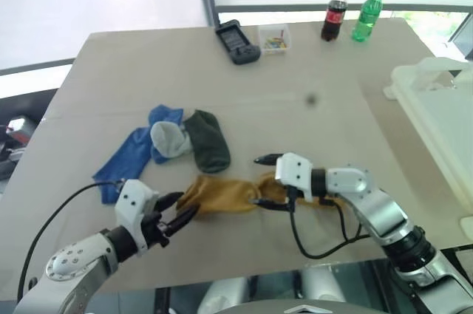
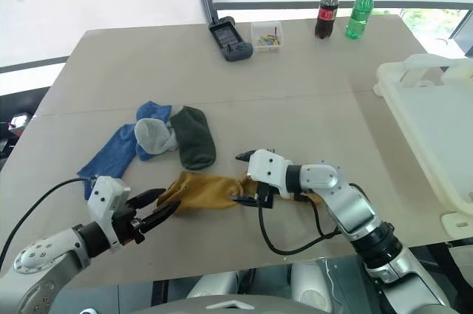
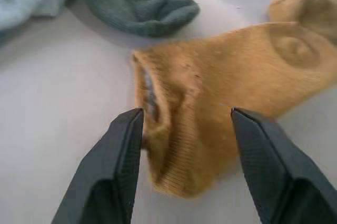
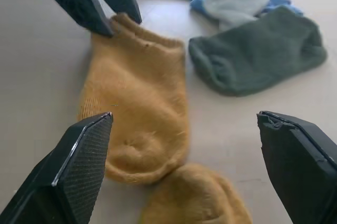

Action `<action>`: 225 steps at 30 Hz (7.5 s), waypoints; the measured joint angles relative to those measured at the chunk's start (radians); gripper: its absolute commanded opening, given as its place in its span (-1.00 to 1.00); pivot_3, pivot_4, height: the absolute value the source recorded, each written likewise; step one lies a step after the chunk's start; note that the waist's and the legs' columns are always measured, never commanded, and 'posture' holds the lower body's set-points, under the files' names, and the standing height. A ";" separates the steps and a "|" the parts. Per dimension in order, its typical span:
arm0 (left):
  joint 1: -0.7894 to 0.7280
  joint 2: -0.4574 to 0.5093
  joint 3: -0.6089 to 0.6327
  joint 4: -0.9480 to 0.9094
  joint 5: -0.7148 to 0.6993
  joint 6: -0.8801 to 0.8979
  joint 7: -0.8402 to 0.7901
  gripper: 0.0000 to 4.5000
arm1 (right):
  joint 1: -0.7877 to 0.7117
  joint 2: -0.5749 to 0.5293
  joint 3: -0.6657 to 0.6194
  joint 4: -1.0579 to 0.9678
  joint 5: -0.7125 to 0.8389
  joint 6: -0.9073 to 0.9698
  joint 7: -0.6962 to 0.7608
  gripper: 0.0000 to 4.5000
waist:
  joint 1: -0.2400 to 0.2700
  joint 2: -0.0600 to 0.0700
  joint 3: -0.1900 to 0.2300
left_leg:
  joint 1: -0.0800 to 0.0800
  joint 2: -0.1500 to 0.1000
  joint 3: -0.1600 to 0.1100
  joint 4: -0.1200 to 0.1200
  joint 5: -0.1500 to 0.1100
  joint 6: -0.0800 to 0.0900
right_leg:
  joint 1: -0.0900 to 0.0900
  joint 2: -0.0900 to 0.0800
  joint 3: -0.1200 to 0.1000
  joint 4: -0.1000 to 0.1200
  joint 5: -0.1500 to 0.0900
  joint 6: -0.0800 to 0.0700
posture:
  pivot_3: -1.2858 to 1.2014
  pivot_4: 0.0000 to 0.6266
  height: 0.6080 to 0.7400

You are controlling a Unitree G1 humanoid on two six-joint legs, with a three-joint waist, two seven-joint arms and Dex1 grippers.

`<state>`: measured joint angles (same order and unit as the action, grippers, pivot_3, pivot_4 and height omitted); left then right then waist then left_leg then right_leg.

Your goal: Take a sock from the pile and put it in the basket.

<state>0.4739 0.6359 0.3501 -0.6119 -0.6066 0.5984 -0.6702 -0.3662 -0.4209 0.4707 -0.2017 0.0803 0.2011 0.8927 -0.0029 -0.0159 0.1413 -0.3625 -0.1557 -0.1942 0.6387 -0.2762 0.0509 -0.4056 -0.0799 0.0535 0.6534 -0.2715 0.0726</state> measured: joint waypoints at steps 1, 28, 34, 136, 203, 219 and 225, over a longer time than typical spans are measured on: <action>0.002 0.000 0.012 0.001 -0.023 0.015 -0.002 0.12 | -0.009 0.003 0.001 0.011 -0.011 -0.015 -0.003 1.00 | 0.000 0.000 0.000 | 0.000 0.000 0.000 0.000 0.000 0.000 | 0.000 0.000 0.000 0.000 0.000 0.000 | 0.03 -0.52 1.00; -0.161 0.039 0.063 0.158 -0.423 0.394 0.025 -0.91 | -0.065 0.069 0.063 0.221 -0.250 -0.322 -0.048 1.00 | -0.011 -0.002 -0.002 | 0.001 0.003 0.001 0.004 -0.001 -0.002 | 0.000 0.004 0.002 0.004 0.000 -0.001 | 0.03 -0.52 1.00; -0.156 0.100 0.227 0.182 -0.972 0.481 0.160 -0.91 | -0.104 0.138 0.064 0.292 -0.243 -0.330 -0.048 1.00 | -0.012 -0.002 -0.002 | 0.002 0.007 0.001 0.008 -0.003 -0.006 | 0.000 0.009 0.002 0.006 0.001 -0.003 | 0.03 -0.52 1.00; -1.015 -0.154 -0.515 0.495 0.072 0.239 -0.164 0.27 | 0.176 -0.077 -0.283 -0.330 -0.011 0.405 -0.266 1.00 | 0.017 -0.010 -0.006 | -0.004 0.010 0.004 0.016 -0.005 -0.009 | -0.007 0.009 -0.007 0.008 0.006 -0.010 | 0.03 -0.52 1.00; -0.949 -0.181 -0.385 0.393 0.005 0.405 -0.060 -0.96 | 0.087 -0.114 -0.492 -0.207 0.284 0.531 -0.224 -1.00 | 0.007 -0.009 -0.010 | -0.008 0.011 0.004 0.016 -0.005 -0.008 | -0.009 0.008 -0.009 0.008 0.007 -0.010 | 0.03 -0.52 1.00; -0.904 0.090 -0.515 0.355 -0.016 0.409 -0.284 -0.96 | 0.488 -0.154 -0.450 -0.692 0.398 0.771 -0.446 -1.00 | 0.016 -0.008 -0.010 | -0.002 0.011 0.005 0.014 -0.006 -0.008 | -0.006 0.008 -0.007 0.007 0.006 -0.010 | 0.03 -0.52 1.00; -0.884 0.087 -0.568 0.382 0.057 0.358 -0.277 -0.56 | 0.542 -0.165 -0.364 -0.669 0.319 0.704 -0.476 -0.85 | 0.017 -0.008 -0.010 | -0.001 0.011 0.006 0.014 -0.005 -0.008 | -0.006 0.008 -0.007 0.008 0.006 -0.010 | 0.03 -0.52 1.00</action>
<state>-0.4102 0.7225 -0.2176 -0.2302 -0.5497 0.9563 -0.9477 0.1757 -0.5857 0.1062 -0.8711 0.3990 0.9046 0.4170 0.0141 -0.0239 0.1314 -0.3637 -0.1450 -0.1883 0.6527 -0.2817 0.0429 -0.4113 -0.0717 0.0462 0.6611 -0.2651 0.0626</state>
